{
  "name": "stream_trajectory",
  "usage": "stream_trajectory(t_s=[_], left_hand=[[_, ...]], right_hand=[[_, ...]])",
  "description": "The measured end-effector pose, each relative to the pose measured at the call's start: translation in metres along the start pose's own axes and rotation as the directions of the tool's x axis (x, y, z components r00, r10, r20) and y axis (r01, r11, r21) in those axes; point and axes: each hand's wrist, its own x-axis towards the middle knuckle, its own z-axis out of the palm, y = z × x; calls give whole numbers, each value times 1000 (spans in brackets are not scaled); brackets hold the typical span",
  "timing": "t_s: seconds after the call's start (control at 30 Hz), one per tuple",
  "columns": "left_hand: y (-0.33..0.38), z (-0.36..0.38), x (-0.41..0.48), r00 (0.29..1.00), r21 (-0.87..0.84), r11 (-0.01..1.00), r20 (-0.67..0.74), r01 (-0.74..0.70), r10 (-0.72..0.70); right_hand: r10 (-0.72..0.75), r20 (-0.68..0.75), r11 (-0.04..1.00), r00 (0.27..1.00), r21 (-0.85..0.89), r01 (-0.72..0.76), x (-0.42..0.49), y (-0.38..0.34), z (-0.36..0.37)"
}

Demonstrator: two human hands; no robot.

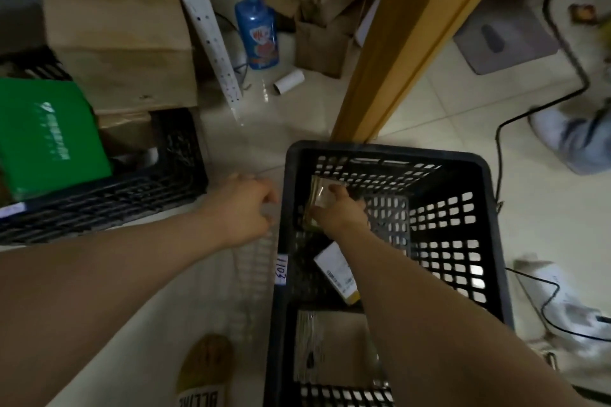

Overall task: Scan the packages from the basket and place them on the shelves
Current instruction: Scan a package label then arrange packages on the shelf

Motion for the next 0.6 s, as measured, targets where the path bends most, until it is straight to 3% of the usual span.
stream_trajectory(t_s=[0.2, 0.4, 0.6], left_hand=[[-21, 31, 41, 996, -70, 994, -7, -87, 87], [-20, 40, 52, 994, -78, 991, -45, -105, 102], [4, 21, 14, 986, -65, 997, 167, 30, -18]], right_hand=[[95, -63, 993, 993, 76, -90, 62, 5, 31], [77, -169, 995, 983, 74, -65, 73, 13, 47], [143, -107, 894, 984, 441, -82, 16, 42, -9]])
